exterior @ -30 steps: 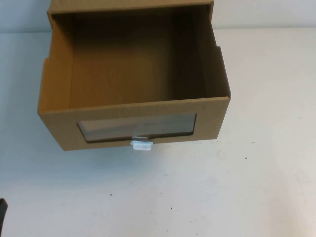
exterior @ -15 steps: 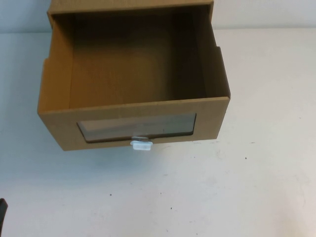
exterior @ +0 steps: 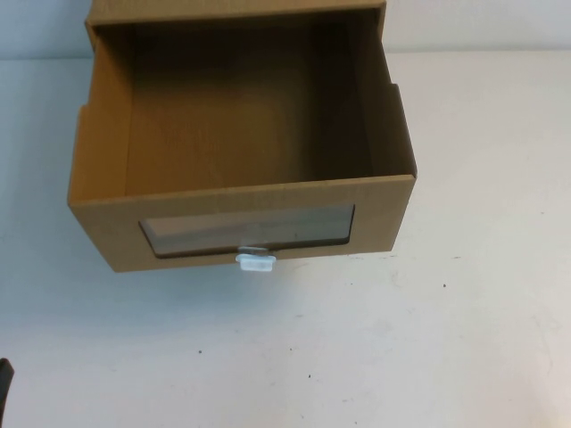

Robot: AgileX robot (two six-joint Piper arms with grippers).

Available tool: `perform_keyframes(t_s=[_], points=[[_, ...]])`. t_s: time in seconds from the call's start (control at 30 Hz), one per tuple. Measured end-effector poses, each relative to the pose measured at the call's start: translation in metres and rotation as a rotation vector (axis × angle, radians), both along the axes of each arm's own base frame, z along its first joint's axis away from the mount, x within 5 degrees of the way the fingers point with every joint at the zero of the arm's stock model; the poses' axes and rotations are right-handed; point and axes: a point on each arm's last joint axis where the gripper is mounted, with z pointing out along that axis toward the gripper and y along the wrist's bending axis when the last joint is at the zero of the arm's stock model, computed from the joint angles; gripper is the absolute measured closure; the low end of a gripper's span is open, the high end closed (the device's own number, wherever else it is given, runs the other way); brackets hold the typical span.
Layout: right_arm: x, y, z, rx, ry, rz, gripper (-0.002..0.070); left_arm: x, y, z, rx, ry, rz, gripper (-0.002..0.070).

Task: Open the shoe box
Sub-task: 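Pull the top drawer of the cardboard box fully open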

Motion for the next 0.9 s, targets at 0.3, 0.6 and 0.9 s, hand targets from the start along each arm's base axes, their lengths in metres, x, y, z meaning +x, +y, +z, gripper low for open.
perform_keyframes(t_s=[0.3,0.6,0.9], points=[[0.0,0.0001,0.0,0.0,0.0,0.001,0.069,0.0,0.0,0.0,0.0,0.0,0.0,0.068],[-0.0001,0.0,0.0001,0.0,-0.002,0.001,0.069,0.0,0.0,0.0,0.0,0.0,0.0,0.068],[-0.0002,0.0001,0.0,-0.002,-0.001,0.002,0.069,0.0005,0.0051,0.0073,0.014,-0.088,0.055,0.068]])
